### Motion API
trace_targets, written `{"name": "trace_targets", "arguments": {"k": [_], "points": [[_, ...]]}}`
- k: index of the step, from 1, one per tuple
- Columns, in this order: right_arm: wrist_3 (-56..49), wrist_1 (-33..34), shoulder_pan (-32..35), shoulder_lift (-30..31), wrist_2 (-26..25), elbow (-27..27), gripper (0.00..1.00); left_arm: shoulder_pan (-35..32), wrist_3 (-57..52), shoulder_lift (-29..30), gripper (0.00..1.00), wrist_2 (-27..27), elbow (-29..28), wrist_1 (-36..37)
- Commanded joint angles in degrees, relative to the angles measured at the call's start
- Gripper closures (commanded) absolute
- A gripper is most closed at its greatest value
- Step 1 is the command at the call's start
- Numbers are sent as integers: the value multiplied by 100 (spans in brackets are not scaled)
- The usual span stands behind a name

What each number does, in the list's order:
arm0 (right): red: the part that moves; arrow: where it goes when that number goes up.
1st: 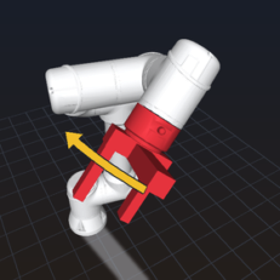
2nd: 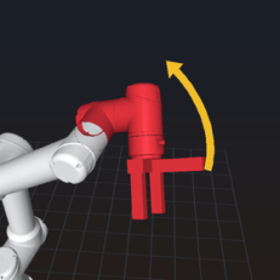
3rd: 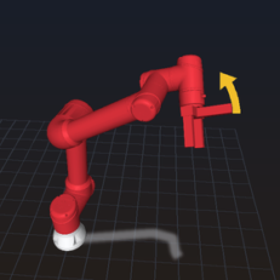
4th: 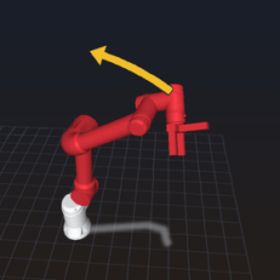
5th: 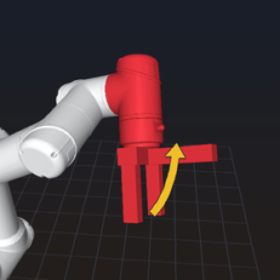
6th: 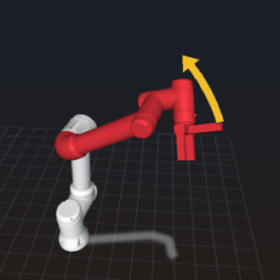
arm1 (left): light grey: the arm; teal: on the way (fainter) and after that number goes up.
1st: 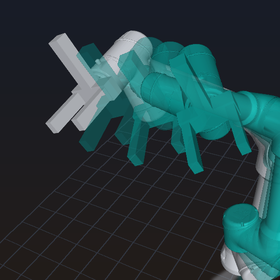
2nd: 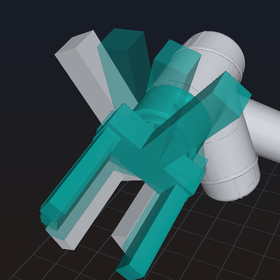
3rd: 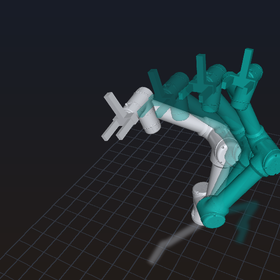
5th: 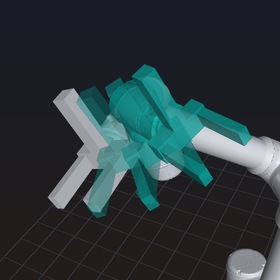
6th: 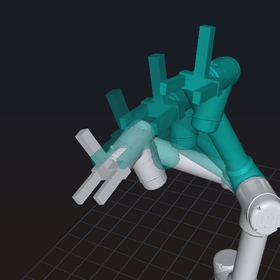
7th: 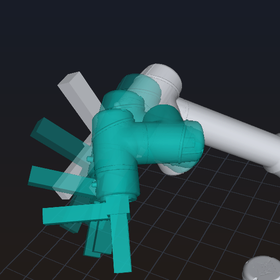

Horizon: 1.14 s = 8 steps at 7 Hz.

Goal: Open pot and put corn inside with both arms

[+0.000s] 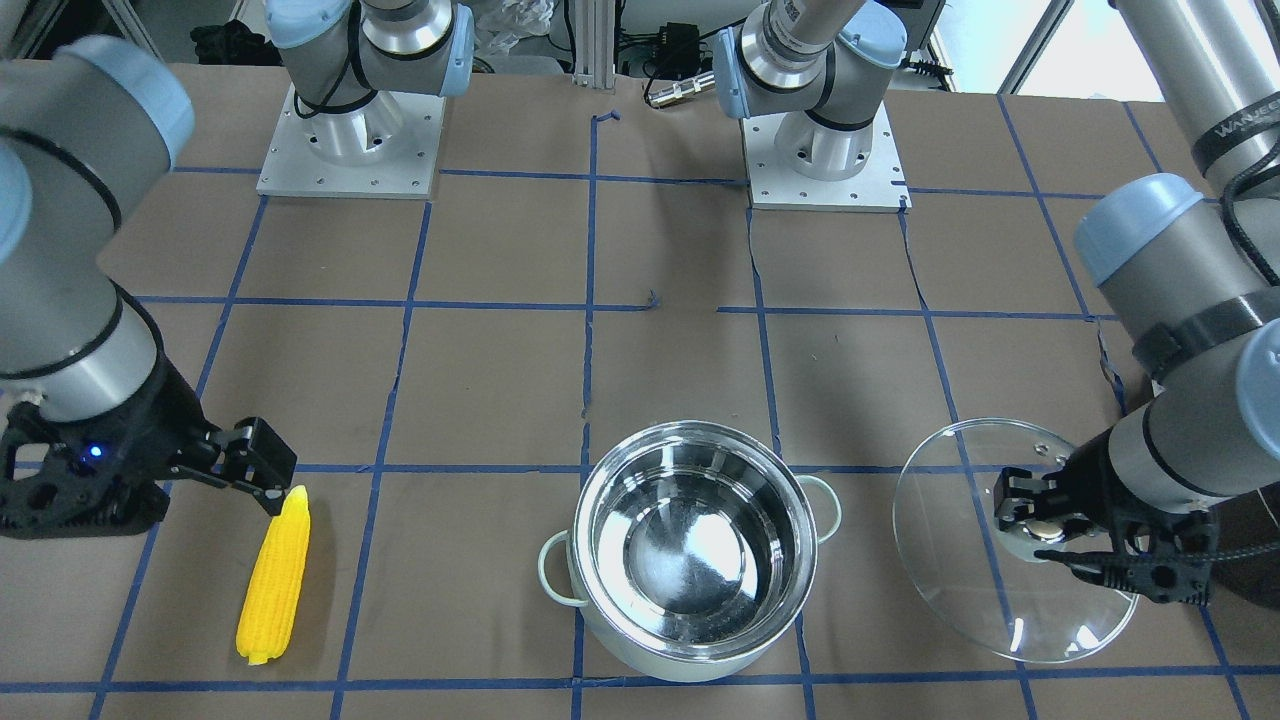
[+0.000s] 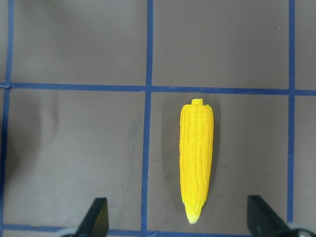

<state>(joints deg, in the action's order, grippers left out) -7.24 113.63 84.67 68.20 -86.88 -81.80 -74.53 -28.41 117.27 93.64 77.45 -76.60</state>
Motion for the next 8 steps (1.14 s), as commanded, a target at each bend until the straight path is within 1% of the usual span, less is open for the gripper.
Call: {"name": "trace_targets", "arguments": {"k": [1,2,3,4,5,6,8], "points": [[-6,972,-21,-875,-309,-29,0,499,-718,-238,100,-12,1424,1282],[20,1325,-29,-1156,-503,-38,0,579,-728,-379,100,5,1988,1636],[55,1424,-38,-1420,-505,-38,0,588,-719,-493,100,-12,2420,2075],[65,1443,-56,-1527,-505,-55,0,623,-754,-529,100,-21,2694,2444],[12,1434,-65,-1589,-531,-290,0,632,-728,-538,100,-108,2758,2492],[21,1704,-108,-1590,-523,-606,0,641,-737,-530,100,-344,2767,2483],[56,1786,-109,-1599,-558,-600,0,650,-728,-486,100,-425,2802,2501]]}}
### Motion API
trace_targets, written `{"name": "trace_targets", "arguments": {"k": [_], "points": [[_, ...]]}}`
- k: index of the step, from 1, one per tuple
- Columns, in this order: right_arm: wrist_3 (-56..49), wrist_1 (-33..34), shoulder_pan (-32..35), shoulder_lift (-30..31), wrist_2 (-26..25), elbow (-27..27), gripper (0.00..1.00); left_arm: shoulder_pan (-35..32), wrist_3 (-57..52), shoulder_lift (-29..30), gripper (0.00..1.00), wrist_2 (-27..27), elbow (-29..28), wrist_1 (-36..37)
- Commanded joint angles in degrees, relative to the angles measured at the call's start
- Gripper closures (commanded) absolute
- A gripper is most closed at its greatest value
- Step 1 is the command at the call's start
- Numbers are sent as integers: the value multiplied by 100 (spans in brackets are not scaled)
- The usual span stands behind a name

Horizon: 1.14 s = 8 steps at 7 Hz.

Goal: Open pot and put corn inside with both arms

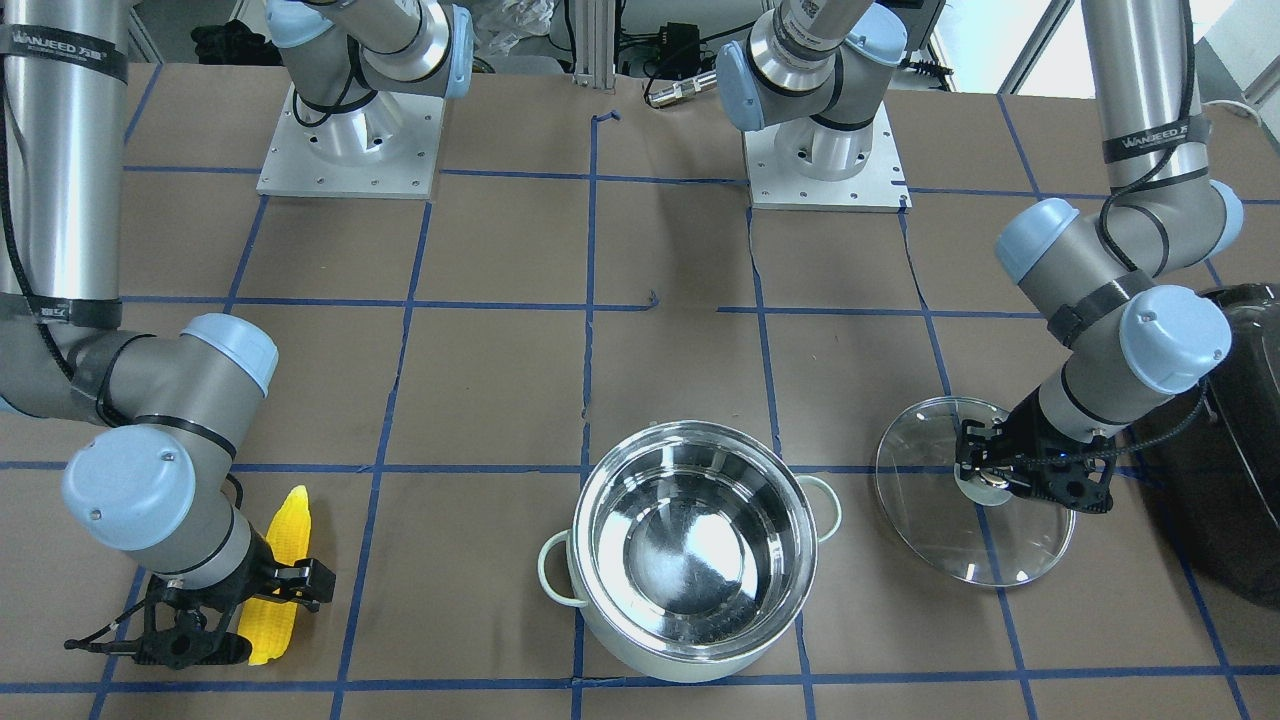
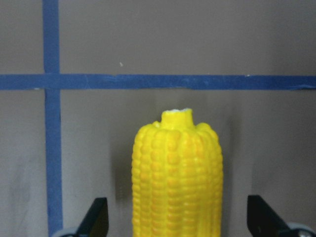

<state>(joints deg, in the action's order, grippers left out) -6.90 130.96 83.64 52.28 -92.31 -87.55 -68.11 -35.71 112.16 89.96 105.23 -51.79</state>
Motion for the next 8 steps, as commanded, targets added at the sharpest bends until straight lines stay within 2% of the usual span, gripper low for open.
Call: {"name": "trace_targets", "arguments": {"k": [1,2,3,4,5,8], "points": [[40,53,-6,1,-6,-26,0,0,-6,95,67,-40,-11,20],[40,79,-6,10,46,-34,12,0,2,122,10,4,-29,20],[-4,53,-6,36,64,-34,69,0,3,79,8,22,-90,3],[-48,61,-6,63,-5,-43,73,-35,11,-35,7,39,-195,-110],[-39,9,-6,150,11,-26,82,-122,11,-193,6,65,-361,-521],[-48,-113,90,571,82,175,84,-141,29,-1017,0,-4,-1573,-2934]]}}
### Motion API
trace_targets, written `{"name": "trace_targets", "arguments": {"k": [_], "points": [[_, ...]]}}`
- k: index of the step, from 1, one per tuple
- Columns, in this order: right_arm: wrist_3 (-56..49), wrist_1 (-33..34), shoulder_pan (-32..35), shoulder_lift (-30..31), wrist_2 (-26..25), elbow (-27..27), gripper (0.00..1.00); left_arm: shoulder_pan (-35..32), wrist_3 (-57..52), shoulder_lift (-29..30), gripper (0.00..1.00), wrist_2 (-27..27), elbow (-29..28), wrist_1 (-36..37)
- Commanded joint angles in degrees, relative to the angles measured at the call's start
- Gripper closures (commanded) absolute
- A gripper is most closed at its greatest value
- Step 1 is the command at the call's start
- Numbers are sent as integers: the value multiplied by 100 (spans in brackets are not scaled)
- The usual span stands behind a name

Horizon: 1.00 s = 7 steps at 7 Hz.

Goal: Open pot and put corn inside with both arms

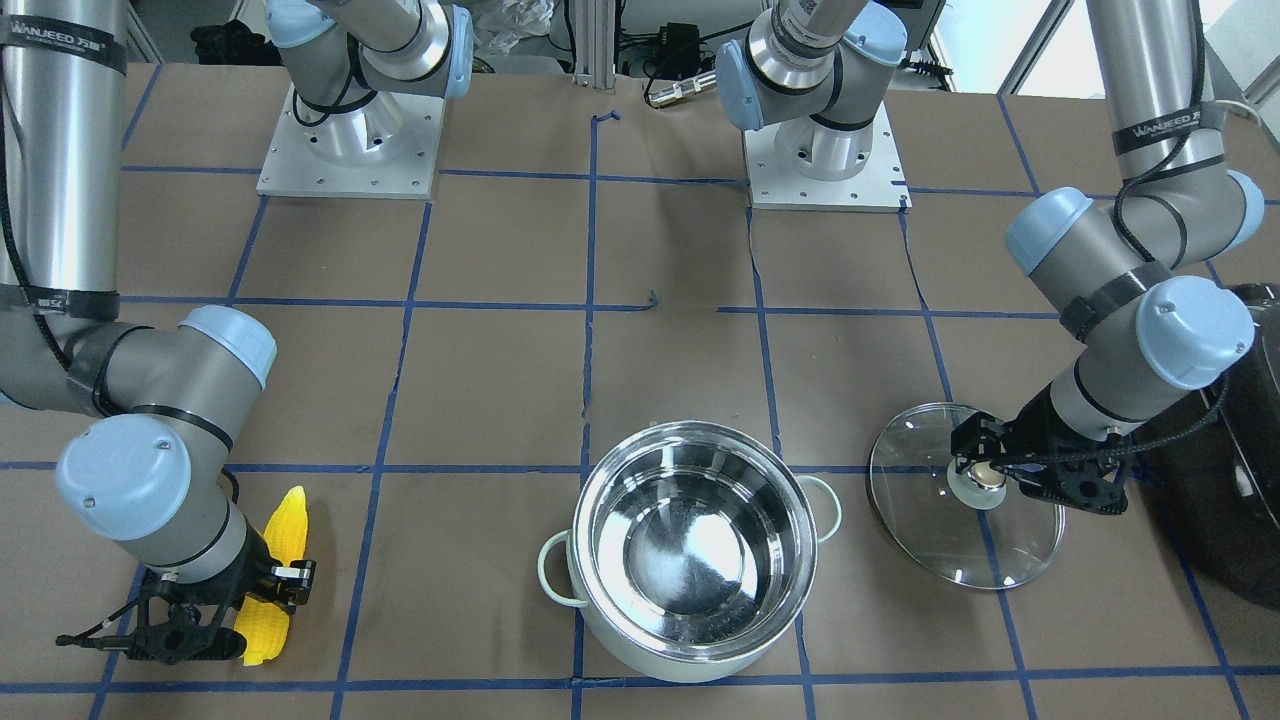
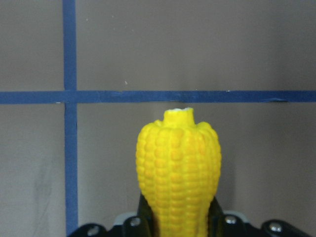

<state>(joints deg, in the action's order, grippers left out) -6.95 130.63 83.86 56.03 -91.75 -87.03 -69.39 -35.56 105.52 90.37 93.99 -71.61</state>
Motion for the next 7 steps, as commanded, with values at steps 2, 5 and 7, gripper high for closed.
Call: {"name": "trace_targets", "arguments": {"k": [2,5,7], "points": [[262,-956,768,478,8,719,84,-83,144,-1319,0,-143,-601,-1652],[1787,-1957,1963,418,-114,1581,88,-695,1259,-1885,0,-90,-610,-2076],[2896,-2103,2728,51,-80,2222,88,-882,1898,-1843,0,-38,-785,-2523]]}}
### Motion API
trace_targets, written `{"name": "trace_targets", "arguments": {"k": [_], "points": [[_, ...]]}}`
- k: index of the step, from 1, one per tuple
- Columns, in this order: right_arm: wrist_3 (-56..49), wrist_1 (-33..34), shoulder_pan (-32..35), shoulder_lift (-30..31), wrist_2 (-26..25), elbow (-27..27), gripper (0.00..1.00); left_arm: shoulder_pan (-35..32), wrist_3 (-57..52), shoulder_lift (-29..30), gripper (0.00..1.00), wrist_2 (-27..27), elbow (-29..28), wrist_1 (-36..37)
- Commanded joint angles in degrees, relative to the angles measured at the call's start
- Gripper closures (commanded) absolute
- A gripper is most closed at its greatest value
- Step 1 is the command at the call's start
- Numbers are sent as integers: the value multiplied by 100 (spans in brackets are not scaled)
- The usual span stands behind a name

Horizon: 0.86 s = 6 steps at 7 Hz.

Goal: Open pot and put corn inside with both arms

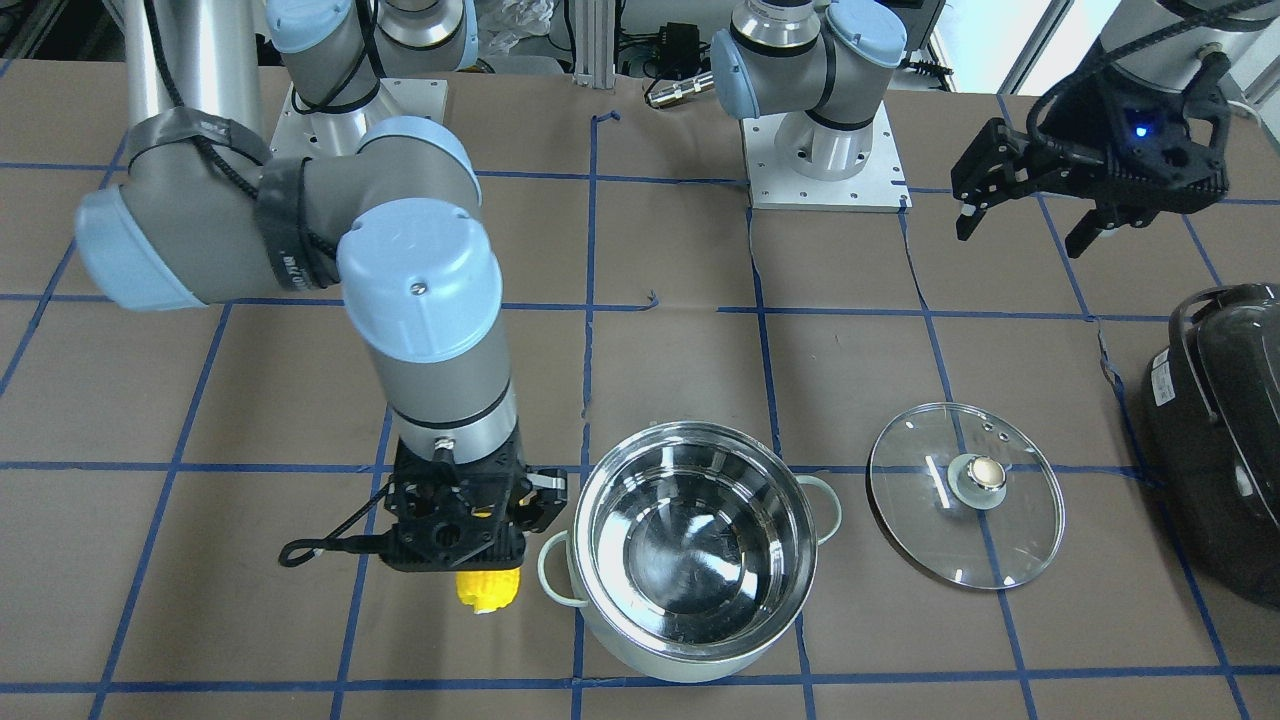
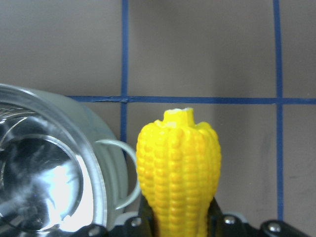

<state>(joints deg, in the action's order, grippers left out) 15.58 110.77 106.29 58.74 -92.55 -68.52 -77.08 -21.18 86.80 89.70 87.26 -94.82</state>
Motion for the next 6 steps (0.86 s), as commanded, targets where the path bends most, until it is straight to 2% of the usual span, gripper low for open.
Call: {"name": "trace_targets", "arguments": {"k": [1,2,3,6], "points": [[1162,-117,759,-441,26,653,88,-341,918,30,0,39,-156,-212],[1567,-135,971,-547,27,786,88,-752,1610,39,0,109,-148,-203],[1910,-126,1129,-653,27,831,88,-1034,1817,30,0,162,-113,-160],[1635,338,1219,-1135,18,919,88,-1116,1890,-13,0,136,-60,-11]]}}
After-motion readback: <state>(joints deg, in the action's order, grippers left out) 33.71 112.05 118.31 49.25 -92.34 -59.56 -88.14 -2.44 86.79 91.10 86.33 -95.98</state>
